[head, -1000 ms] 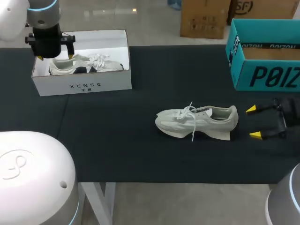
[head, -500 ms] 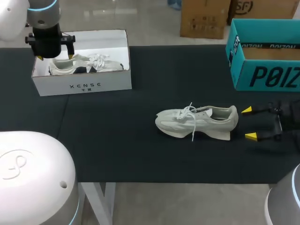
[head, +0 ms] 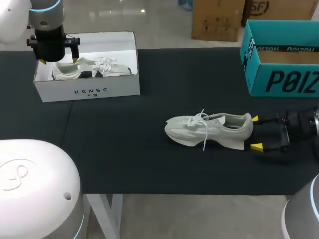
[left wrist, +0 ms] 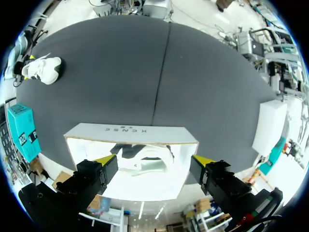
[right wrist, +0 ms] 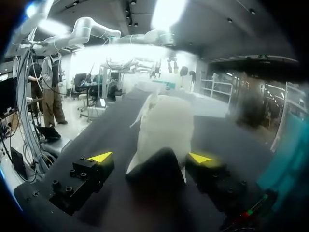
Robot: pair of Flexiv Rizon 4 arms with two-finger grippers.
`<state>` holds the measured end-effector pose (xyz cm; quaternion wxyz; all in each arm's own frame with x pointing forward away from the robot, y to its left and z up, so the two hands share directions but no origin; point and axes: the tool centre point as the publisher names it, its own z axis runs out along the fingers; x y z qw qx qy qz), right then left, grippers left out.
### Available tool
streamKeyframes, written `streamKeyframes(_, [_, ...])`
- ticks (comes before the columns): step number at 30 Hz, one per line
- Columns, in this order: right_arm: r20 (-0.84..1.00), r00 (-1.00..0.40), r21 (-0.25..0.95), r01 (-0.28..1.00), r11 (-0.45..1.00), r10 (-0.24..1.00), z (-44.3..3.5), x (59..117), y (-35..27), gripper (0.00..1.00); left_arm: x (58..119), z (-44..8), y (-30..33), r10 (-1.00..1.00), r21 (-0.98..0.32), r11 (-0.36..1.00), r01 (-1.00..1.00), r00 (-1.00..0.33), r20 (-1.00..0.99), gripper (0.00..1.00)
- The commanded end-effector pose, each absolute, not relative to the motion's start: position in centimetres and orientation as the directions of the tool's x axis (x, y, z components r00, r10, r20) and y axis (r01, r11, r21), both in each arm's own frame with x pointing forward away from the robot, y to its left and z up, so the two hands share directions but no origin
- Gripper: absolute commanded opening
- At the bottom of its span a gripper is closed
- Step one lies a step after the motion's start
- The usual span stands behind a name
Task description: Take the shoe out of the shoebox, open the shoe tongue, remove and reinsert the insole, then place the shoe into the shoebox
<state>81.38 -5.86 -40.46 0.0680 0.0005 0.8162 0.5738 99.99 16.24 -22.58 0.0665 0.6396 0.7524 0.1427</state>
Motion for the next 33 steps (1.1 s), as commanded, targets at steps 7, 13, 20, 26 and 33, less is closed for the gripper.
streamKeyframes(7, [-0.112, -0.991, 0.941, -0.083, 0.327, 0.071, -41.6, 81.9, -3.6, 1.00, 100.0, -22.6, 16.2, 0.981, 0.300, 0.141, 0.944, -0.173, 0.085, 1.00])
streamKeyframes(13, [-0.116, -0.990, 0.942, -0.084, 0.325, 0.079, -42.0, 82.4, -3.2, 1.00, 100.0, -22.6, 16.2, 0.981, 0.300, 0.141, 0.944, -0.173, 0.085, 1.00])
streamKeyframes(20, [-0.121, -0.989, 0.943, -0.088, 0.321, 0.087, -42.5, 83.3, -2.7, 1.00, 100.0, -22.6, 16.2, 0.981, 0.300, 0.141, 0.944, -0.173, 0.085, 1.00])
streamKeyframes(26, [-0.128, -0.989, 0.942, -0.098, 0.320, 0.073, -42.4, 84.4, -2.4, 1.00, 100.0, -22.6, 16.2, 0.981, 0.300, 0.141, 0.944, -0.173, 0.085, 1.00])
streamKeyframes(33, [-0.134, -0.990, 0.938, -0.109, 0.328, 0.053, -42.2, 85.1, -2.2, 1.00, 100.0, -22.6, 16.2, 0.981, 0.300, 0.141, 0.944, -0.173, 0.085, 1.00])
